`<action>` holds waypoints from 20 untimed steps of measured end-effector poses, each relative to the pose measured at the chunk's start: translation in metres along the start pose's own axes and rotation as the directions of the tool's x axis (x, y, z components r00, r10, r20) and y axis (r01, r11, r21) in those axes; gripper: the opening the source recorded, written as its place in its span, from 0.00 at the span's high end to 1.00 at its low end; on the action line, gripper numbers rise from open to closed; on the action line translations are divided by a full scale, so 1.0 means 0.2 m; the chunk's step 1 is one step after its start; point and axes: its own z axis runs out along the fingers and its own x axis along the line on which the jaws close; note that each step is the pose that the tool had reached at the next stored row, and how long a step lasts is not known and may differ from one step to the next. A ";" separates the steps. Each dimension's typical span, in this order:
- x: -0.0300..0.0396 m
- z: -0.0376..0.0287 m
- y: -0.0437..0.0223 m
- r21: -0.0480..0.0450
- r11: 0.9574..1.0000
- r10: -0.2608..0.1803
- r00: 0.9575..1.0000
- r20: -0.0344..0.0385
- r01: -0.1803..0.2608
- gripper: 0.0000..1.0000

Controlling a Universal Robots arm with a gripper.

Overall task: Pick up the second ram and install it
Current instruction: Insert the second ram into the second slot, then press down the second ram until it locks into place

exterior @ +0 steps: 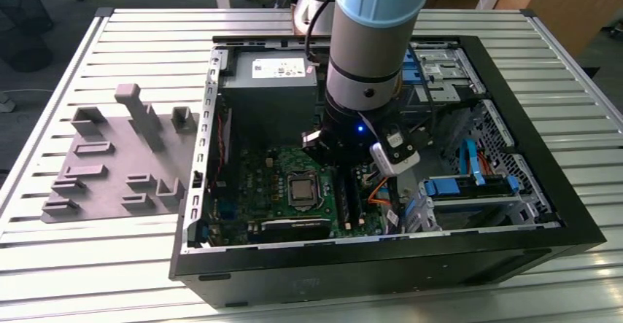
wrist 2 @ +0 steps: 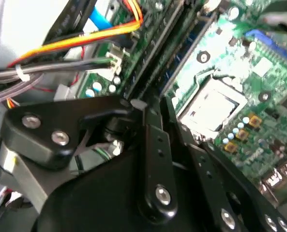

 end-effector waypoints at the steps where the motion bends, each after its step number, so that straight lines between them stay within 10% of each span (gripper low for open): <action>1: 0.000 0.000 0.000 0.000 1.000 0.000 1.000 0.000 0.000 0.79; 12: 0.000 -0.110 -0.002 0.000 1.000 0.000 1.000 -0.001 0.000 0.79; 20: 0.000 -0.111 -0.002 0.000 1.000 0.000 1.000 -0.001 0.000 0.89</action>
